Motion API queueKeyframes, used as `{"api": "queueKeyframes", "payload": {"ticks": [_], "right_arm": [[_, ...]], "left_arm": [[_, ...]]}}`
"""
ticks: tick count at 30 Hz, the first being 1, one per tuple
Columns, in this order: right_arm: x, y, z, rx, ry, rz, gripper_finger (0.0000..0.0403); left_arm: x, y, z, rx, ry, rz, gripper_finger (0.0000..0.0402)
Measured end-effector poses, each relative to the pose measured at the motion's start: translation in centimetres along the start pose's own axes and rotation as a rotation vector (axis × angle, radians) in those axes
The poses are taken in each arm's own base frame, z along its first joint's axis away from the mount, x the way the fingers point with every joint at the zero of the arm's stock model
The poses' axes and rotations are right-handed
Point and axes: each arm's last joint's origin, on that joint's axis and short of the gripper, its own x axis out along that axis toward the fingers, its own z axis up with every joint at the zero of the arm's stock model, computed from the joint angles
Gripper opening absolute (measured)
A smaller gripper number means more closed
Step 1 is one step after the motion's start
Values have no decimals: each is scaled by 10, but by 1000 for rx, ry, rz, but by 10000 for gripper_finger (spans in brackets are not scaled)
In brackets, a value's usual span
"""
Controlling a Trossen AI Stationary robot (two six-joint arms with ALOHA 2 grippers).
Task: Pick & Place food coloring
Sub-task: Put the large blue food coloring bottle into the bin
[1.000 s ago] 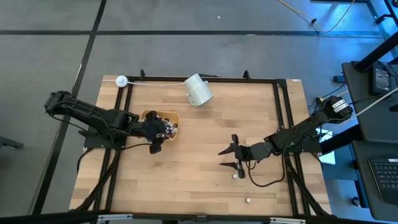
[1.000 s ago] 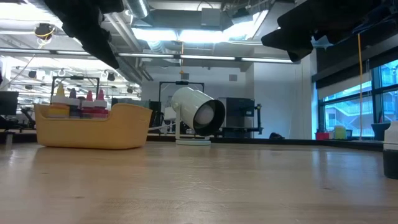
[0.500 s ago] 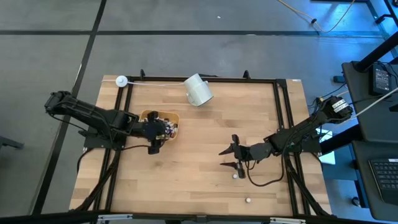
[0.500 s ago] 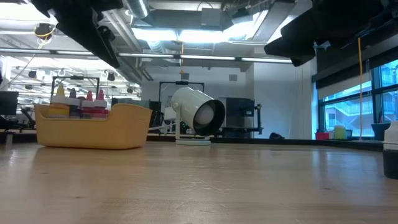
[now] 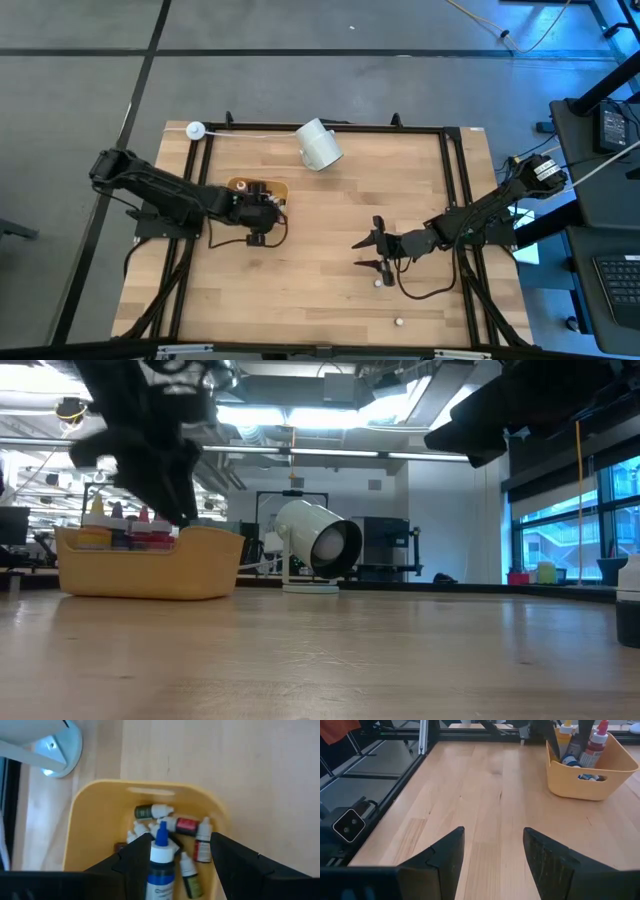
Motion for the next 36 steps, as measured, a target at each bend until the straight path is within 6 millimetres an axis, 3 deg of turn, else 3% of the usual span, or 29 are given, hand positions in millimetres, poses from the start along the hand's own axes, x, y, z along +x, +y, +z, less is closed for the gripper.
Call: {"api": "queueKeyframes", "payload": {"ticks": [21,36], "right_arm": [[0,0,0,-2,2,-1,204],[0,0,-1,21,5,-2,204]], "left_arm": [[49,9,-5,161,224,53,170],[53,7,-5,197,232,43,111]]}}
